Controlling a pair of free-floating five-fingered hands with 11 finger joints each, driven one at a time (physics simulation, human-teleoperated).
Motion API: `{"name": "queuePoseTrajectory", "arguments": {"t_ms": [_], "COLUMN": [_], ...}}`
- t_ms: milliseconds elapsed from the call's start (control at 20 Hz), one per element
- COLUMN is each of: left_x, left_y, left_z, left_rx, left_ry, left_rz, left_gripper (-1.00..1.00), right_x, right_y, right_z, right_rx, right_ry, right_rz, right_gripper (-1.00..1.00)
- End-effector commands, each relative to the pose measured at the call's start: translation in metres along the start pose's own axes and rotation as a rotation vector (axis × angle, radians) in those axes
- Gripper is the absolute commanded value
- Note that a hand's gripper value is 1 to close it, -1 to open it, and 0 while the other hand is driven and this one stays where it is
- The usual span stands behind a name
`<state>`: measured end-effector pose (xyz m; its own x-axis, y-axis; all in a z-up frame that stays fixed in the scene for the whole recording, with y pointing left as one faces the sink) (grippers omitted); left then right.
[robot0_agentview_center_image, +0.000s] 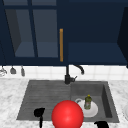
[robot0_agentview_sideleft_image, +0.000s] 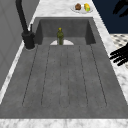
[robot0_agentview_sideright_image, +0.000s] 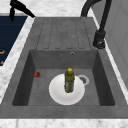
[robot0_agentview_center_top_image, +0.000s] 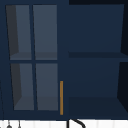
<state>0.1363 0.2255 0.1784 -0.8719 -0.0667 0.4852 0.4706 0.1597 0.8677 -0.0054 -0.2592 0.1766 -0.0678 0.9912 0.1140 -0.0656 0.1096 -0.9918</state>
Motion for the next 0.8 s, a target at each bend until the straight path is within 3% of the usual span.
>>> {"name": "queuePoseTrajectory", "arguments": {"t_ms": [0, 200, 750], "left_x": [0.008, 0.017, 0.039], "left_y": [0.015, 0.027, 0.058], "left_z": [0.001, -0.001, -0.004], "left_rx": [-0.068, -0.095, -0.108], "left_ry": [-0.098, -0.086, -0.077], "left_rz": [-0.058, -0.05, -0.07], "left_gripper": [-1.0, -1.0, -1.0], "right_x": [0.0, 0.0, 0.0], "right_y": [0.0, 0.0, 0.0], "right_z": [0.0, 0.0, 0.0], "right_rx": [0.0, 0.0, 0.0], "right_ry": [0.0, 0.0, 0.0], "right_rz": [0.0, 0.0, -0.001], "right_gripper": [0.0, 0.0, 0.0]}}
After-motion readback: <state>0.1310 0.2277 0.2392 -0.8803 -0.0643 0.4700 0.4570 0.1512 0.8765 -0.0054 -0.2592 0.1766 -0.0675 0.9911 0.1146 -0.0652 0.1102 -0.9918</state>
